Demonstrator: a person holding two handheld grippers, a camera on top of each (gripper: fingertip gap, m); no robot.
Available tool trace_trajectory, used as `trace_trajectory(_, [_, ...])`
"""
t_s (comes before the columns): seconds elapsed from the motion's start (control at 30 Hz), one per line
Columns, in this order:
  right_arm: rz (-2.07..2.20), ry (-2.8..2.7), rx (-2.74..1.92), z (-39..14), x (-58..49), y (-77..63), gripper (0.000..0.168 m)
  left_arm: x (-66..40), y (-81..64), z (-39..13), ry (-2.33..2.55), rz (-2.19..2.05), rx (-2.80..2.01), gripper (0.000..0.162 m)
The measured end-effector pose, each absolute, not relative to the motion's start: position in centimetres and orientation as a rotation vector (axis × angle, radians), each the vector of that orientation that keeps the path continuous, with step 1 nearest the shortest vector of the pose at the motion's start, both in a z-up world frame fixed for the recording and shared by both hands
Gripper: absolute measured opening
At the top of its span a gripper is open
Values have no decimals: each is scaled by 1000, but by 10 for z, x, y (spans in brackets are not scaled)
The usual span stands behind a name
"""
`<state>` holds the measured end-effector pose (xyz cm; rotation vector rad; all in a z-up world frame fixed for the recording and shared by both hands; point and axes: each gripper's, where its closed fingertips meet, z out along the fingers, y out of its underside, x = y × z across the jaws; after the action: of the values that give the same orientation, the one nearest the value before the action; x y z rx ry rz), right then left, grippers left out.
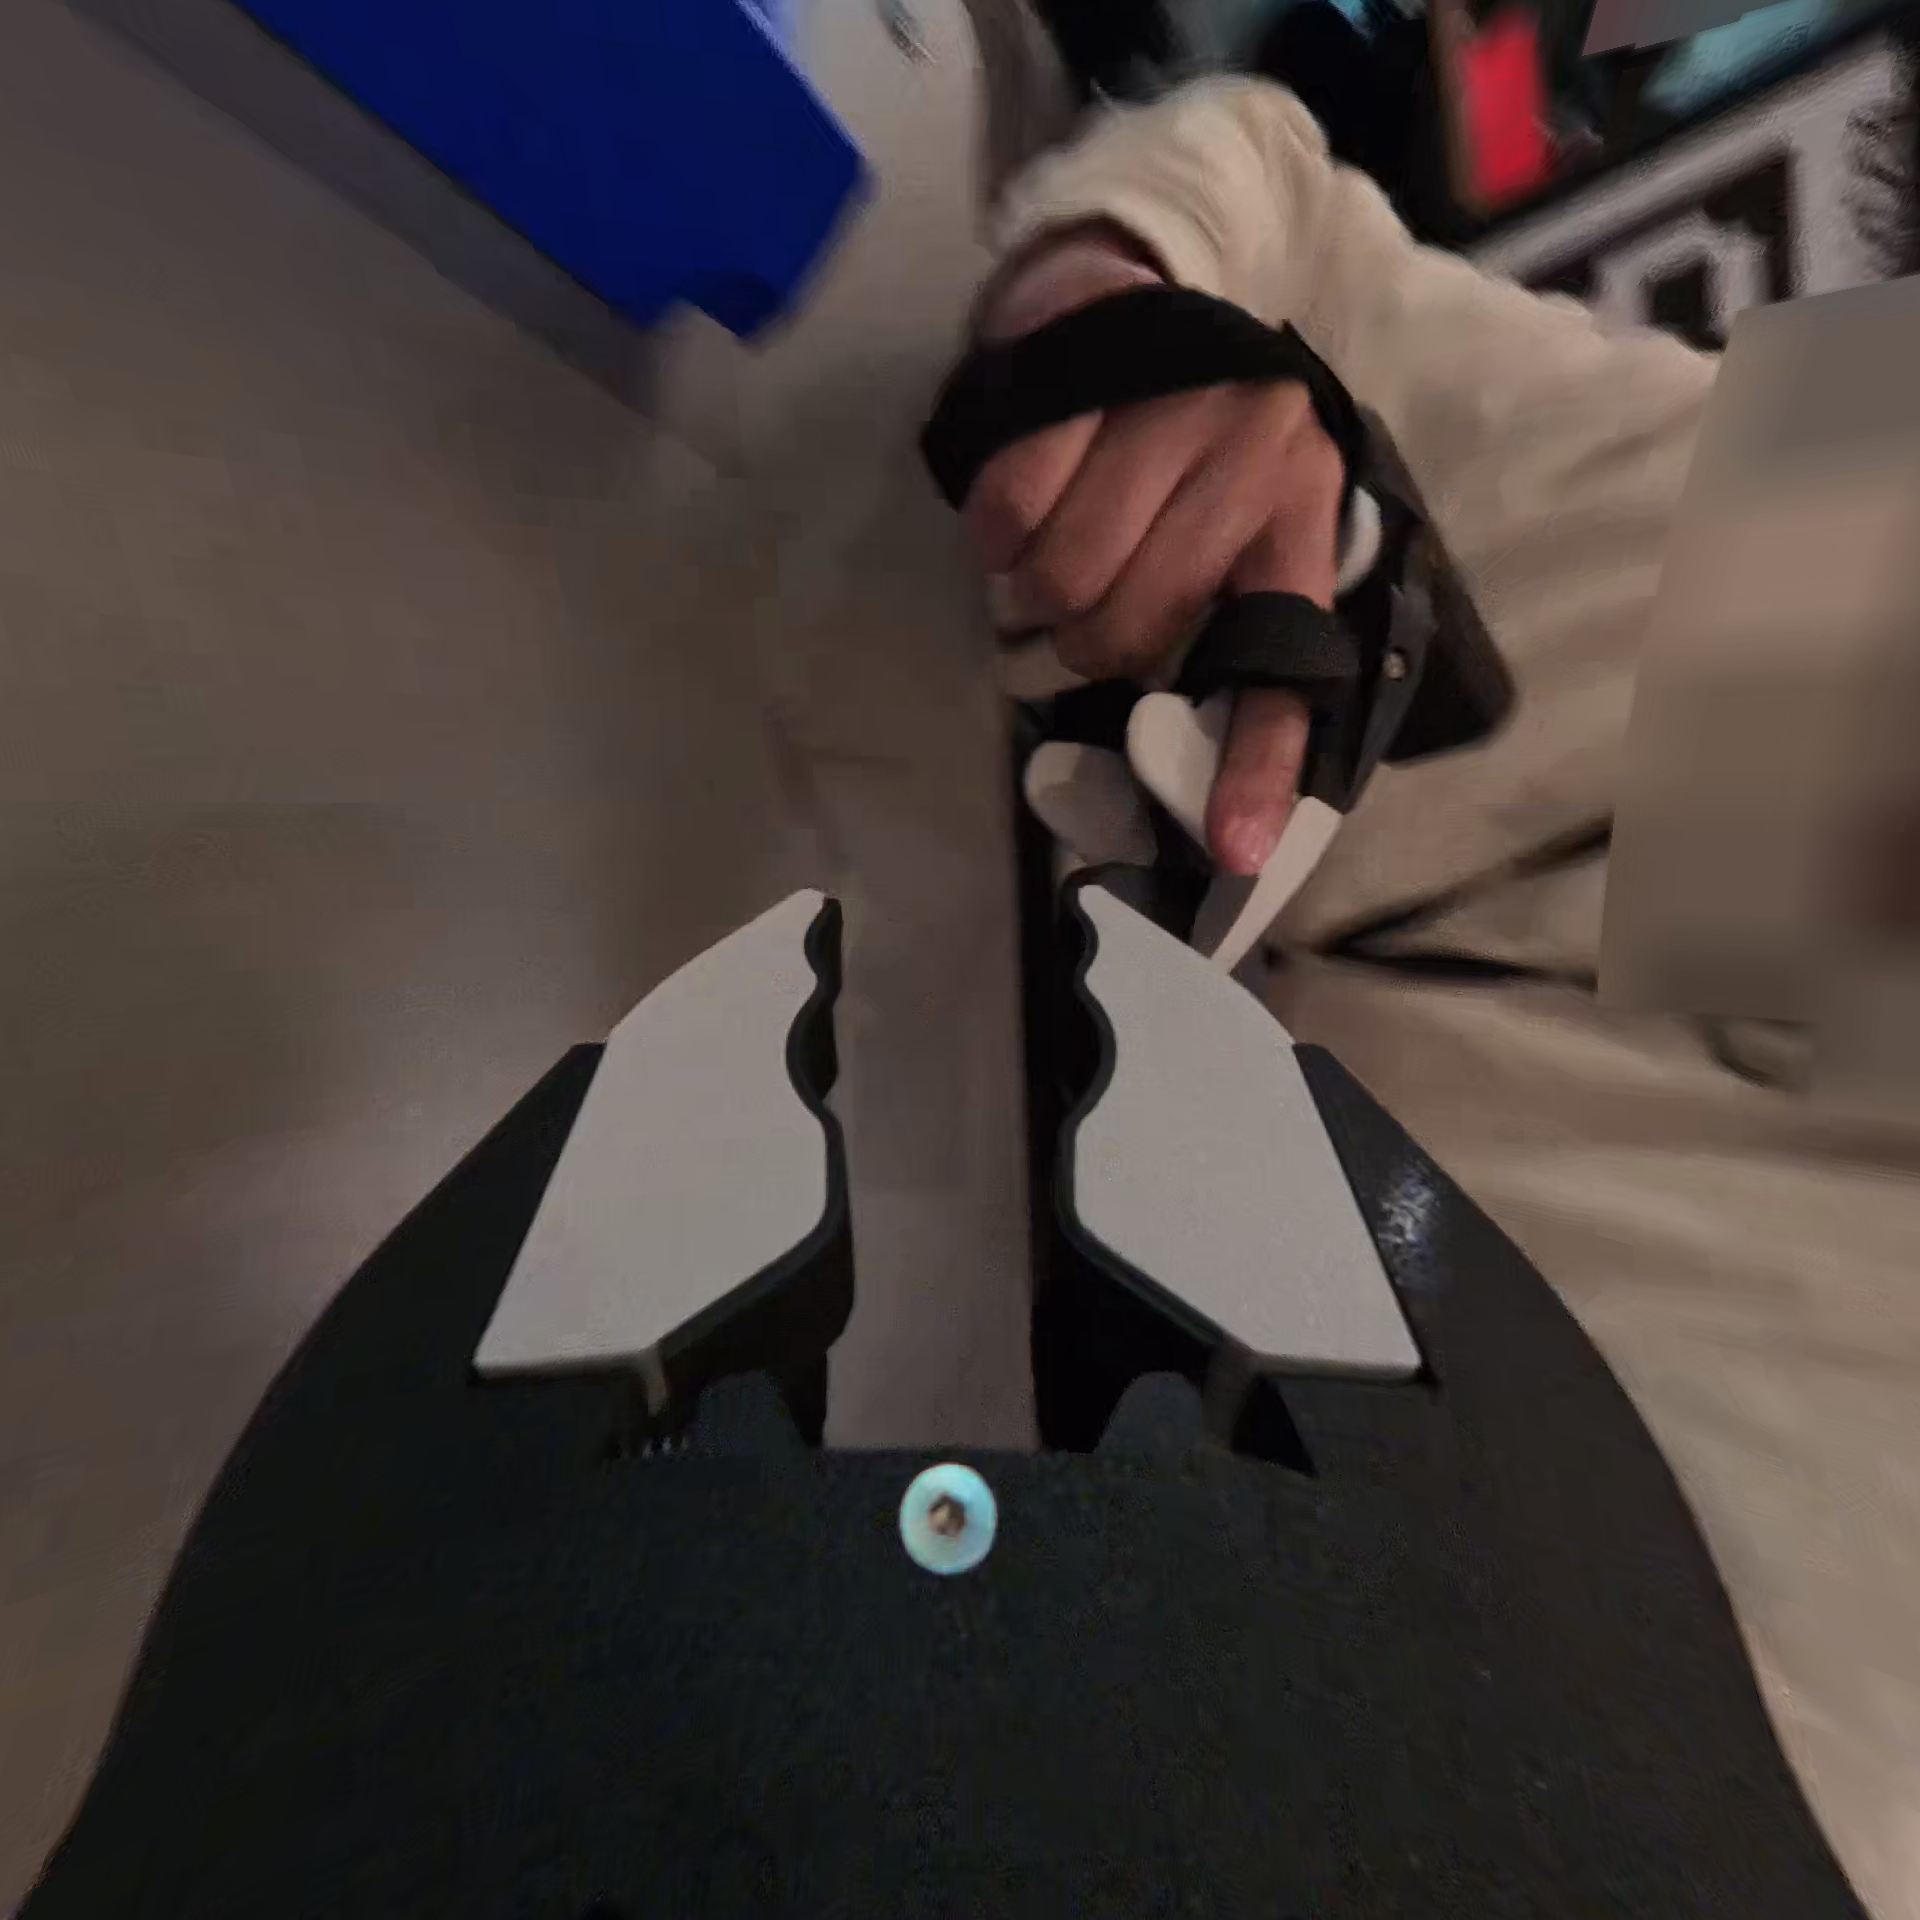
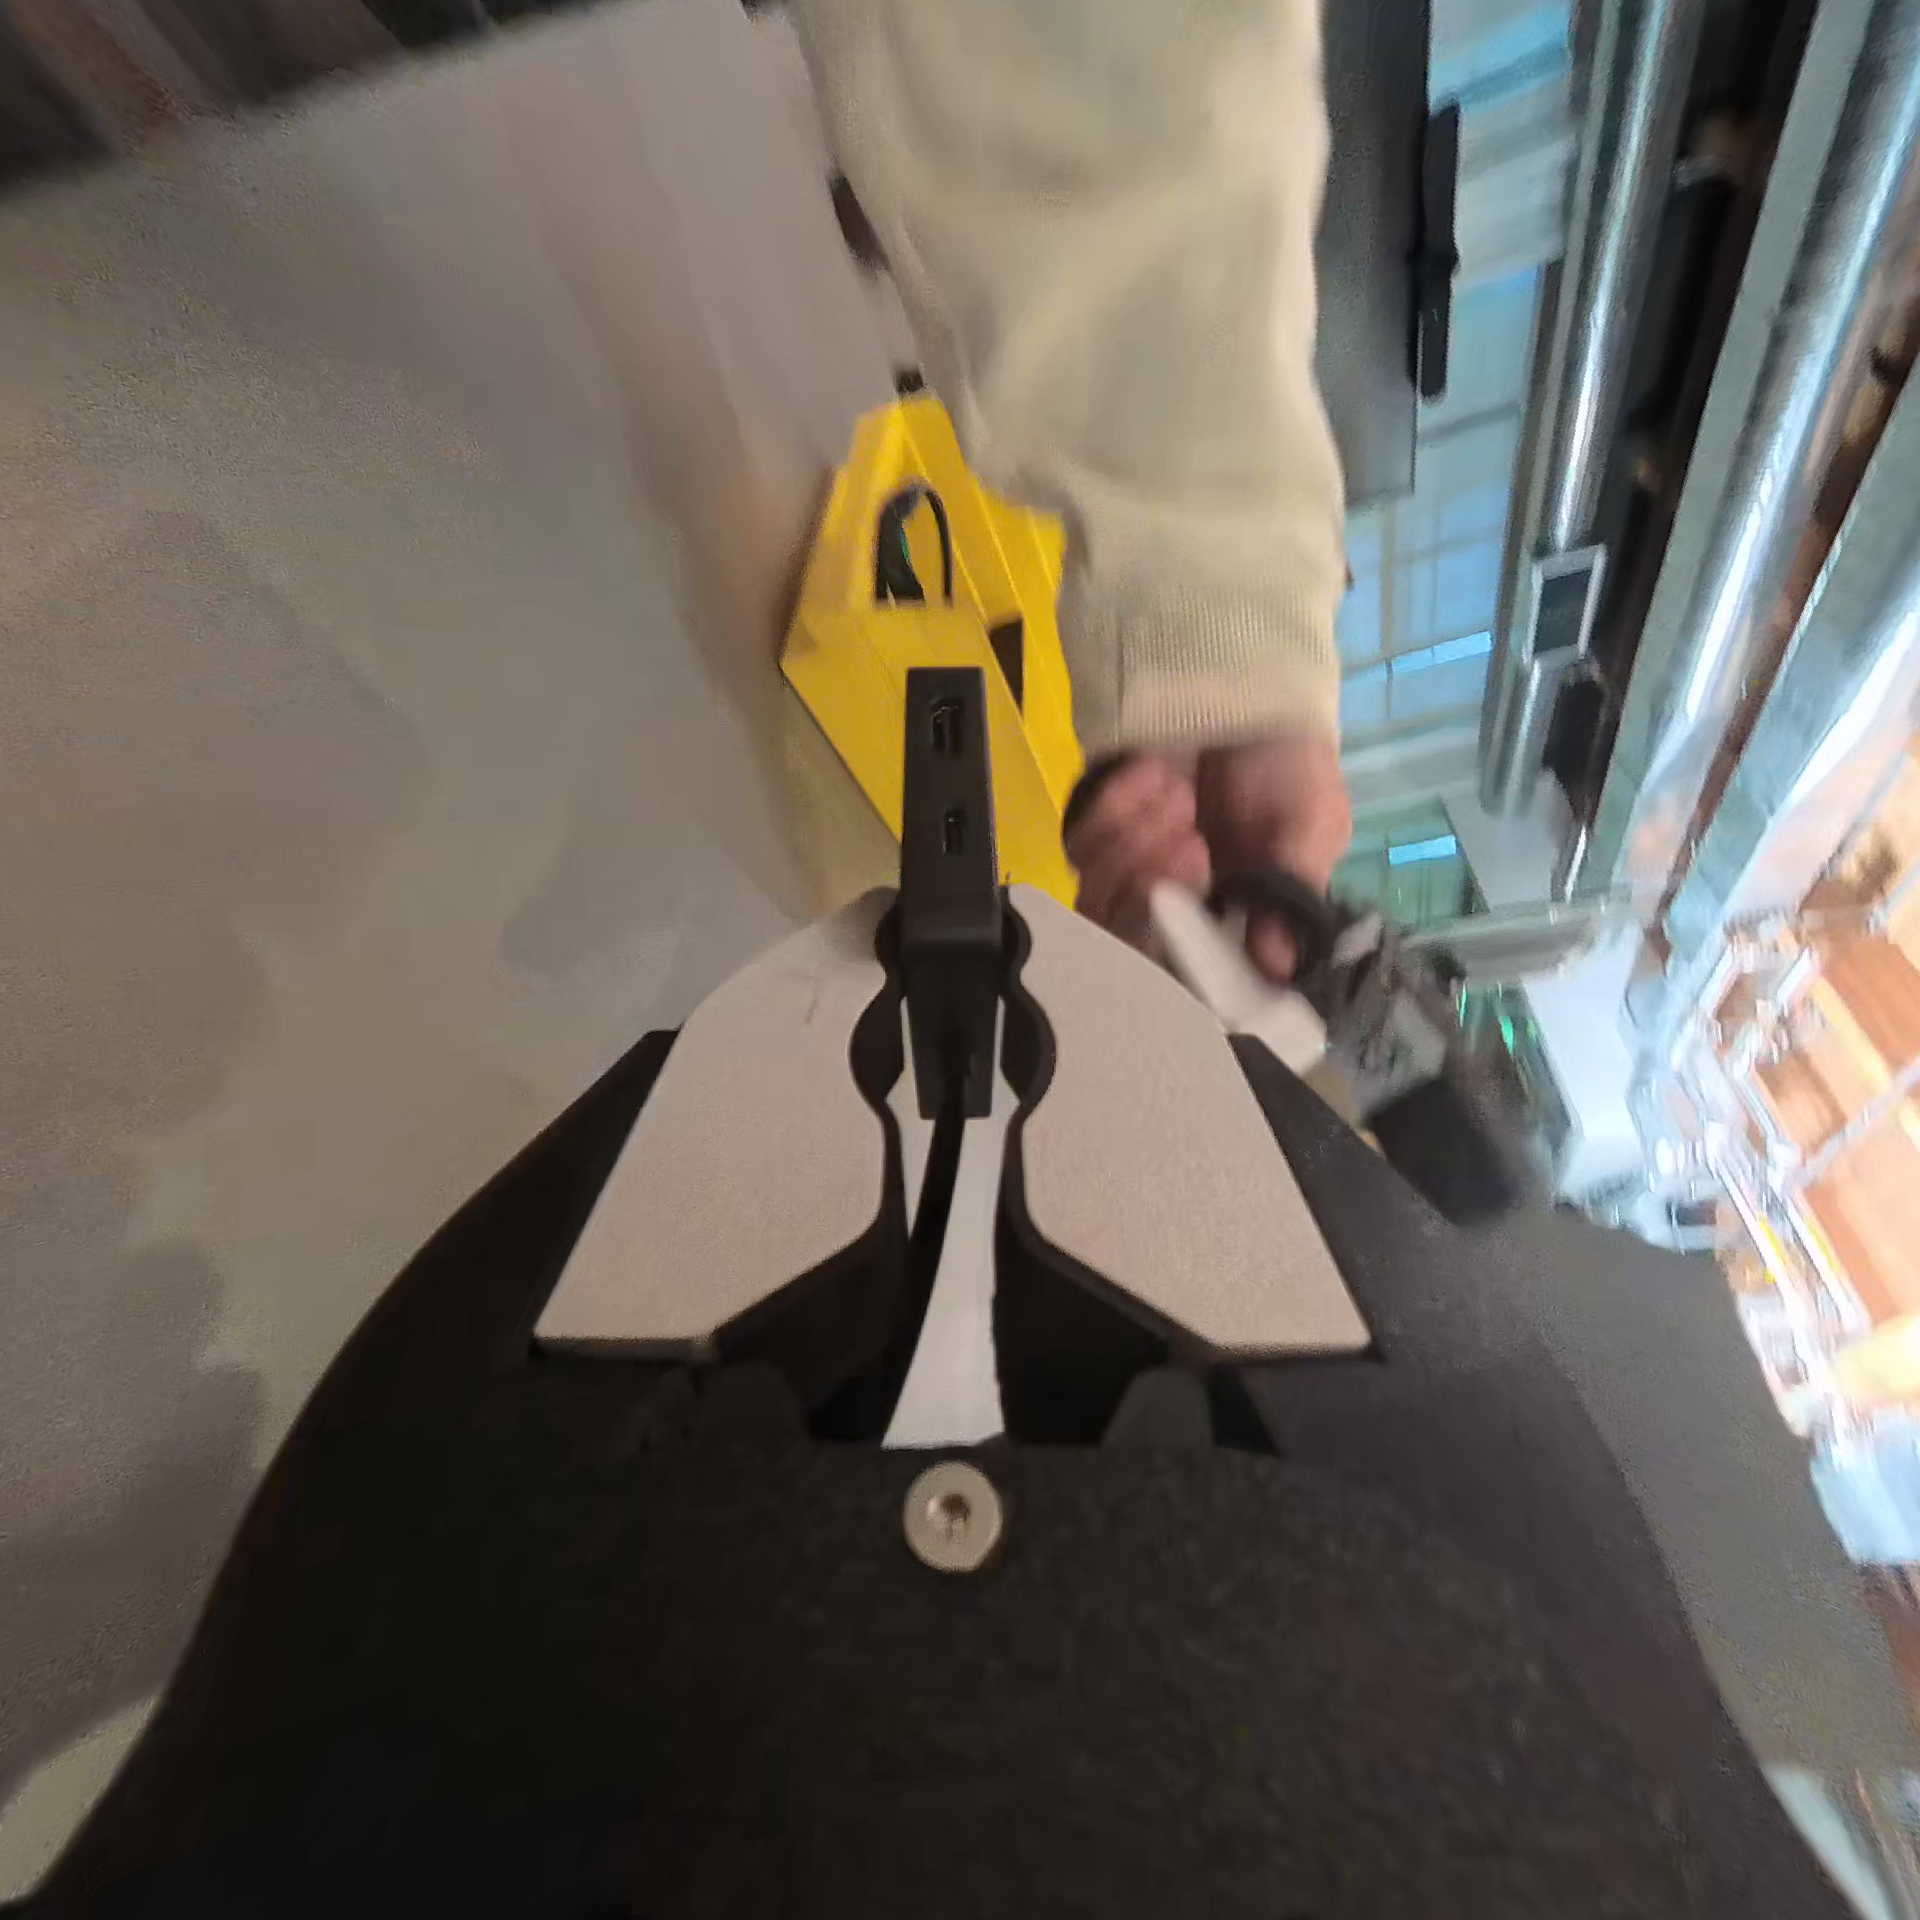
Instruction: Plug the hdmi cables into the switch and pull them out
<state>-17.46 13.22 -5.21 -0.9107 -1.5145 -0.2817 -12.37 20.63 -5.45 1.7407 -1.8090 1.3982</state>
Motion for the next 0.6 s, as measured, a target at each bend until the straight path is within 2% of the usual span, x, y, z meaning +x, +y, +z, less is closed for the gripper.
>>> trace_trajectory(0.03, [-306, -1472, -950, -55, -167, 146, 14, -129, 225, -55, -1843, 1419, 1929, 45])
trace_trajectory(0.1, [-353, -1372, -1025, -60, -154, 173, 14, -156, 244, -48, -1886, 1500, 2195, 46])
trace_trajectory(0.2, [-422, -1243, -1128, -70, -145, 212, 14, -207, 230, -25, -1834, 1883, 2404, 38])
trace_trajectory(0.27, [-493, -1231, -1182, -85, -145, 238, 14, -241, 209, -30, -1713, 2050, 2573, 38])
trace_trajectory(0.47, [-603, -1219, -1306, -136, -136, 315, 14, -302, 137, -93, -1465, 1961, 3064, 53])
trace_trajectory(0.6, [-588, -1244, -1270, -144, -139, 322, 14, -323, 111, -112, -1482, 1789, 3250, 54])
